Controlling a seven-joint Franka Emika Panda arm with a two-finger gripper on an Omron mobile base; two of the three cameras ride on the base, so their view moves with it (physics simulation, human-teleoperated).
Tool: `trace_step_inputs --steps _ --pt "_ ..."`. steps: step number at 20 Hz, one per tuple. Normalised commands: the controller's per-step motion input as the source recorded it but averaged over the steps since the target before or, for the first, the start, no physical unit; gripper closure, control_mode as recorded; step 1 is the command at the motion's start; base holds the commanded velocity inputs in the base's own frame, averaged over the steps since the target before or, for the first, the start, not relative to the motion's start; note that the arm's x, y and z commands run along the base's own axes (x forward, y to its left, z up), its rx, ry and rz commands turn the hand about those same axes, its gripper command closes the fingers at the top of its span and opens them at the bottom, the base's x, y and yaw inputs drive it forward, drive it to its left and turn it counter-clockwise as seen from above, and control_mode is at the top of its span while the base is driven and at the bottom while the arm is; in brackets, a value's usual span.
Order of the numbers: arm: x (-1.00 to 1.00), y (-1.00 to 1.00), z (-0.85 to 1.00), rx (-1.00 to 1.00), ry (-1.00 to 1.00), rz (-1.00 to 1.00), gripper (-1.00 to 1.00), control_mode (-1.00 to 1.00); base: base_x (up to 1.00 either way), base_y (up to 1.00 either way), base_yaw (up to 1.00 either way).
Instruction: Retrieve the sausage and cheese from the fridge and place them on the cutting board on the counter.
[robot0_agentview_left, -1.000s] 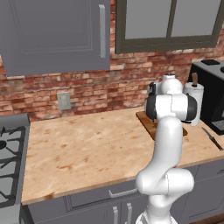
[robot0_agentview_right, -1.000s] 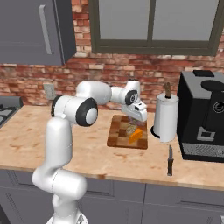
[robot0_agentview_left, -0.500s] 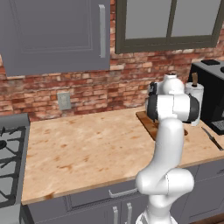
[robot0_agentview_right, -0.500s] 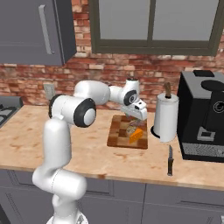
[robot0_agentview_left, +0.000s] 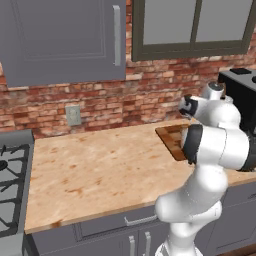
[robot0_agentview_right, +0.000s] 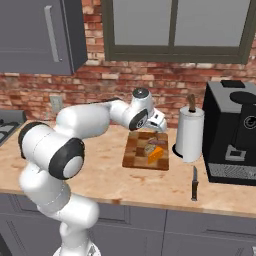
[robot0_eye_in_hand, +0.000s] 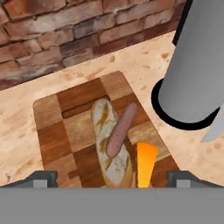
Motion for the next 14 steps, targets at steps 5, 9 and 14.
trace_step_inputs --steps 5,9,14 --pt "-1.0 0.72 0.38 -0.25 -0.53 0.25 -1.0 -1.0 0.0 0.0 0.0" --pt "-1.0 0.49 0.84 -0.15 -0.39 0.26 -1.0 -1.0 0.0 0.0 0.0" --pt "-0.99 0.23 1.0 -0.1 -0.21 0.21 -1.0 -1.0 0.0 0.0 0.0"
